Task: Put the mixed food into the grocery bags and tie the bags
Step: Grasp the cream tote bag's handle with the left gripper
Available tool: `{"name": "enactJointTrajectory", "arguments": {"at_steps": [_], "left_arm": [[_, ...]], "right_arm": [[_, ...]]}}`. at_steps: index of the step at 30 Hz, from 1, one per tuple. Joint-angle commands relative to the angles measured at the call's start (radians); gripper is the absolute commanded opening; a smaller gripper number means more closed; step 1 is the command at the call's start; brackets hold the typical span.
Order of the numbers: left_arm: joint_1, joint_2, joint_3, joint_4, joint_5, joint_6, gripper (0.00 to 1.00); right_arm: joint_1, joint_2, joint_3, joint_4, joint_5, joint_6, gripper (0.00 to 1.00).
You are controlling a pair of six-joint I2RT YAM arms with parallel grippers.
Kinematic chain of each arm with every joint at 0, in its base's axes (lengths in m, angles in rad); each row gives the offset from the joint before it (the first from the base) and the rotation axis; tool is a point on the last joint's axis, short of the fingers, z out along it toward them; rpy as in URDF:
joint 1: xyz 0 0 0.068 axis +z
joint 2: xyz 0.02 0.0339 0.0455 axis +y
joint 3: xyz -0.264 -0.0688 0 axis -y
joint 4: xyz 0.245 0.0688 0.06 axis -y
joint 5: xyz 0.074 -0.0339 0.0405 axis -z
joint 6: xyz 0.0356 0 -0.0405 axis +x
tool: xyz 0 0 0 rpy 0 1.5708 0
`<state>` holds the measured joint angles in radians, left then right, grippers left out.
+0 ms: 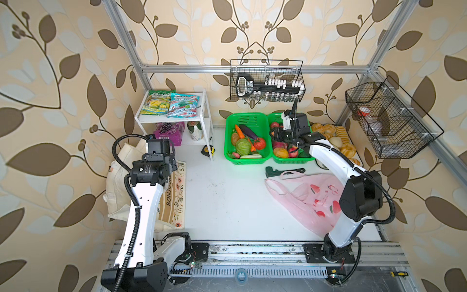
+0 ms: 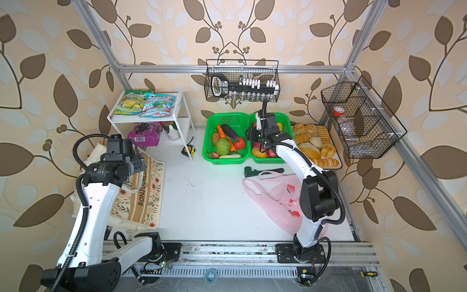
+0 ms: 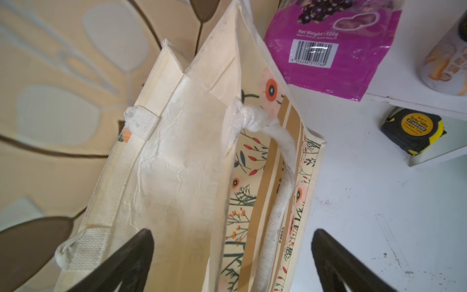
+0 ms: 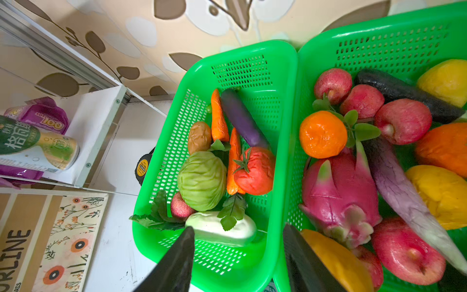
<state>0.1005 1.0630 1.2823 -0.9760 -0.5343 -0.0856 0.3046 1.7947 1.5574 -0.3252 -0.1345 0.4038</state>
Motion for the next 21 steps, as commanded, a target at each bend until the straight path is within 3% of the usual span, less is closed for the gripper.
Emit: {"name": "enactJointTrajectory", "arguments": {"at_steps": [1, 10, 16, 21], "left_arm": [[0.024, 0.026, -0.008, 0.025, -0.022, -0.037, 0.99], [0.063, 0.117, -0.021, 0.044, 0.033, -0.072, 0.99], [0.064, 0.121, -0.047, 0.056, 0.186, -0.082, 0.97], [0.065, 0.105, -0.07, 0.046, 0.235, -0.079, 0.93]], "right_arm": [[0.005, 0.081, -0.006, -0.018, -0.053, 0.023, 0.56], [0.009, 0.213, 0.111, -0.06, -0.083, 0.005, 0.5], [0.028, 0.238, 0.126, -0.024, -0.115, 0.0, 0.47], [0.04, 0.251, 0.159, -0.056, -0.114, -0.011, 0.47]]}}
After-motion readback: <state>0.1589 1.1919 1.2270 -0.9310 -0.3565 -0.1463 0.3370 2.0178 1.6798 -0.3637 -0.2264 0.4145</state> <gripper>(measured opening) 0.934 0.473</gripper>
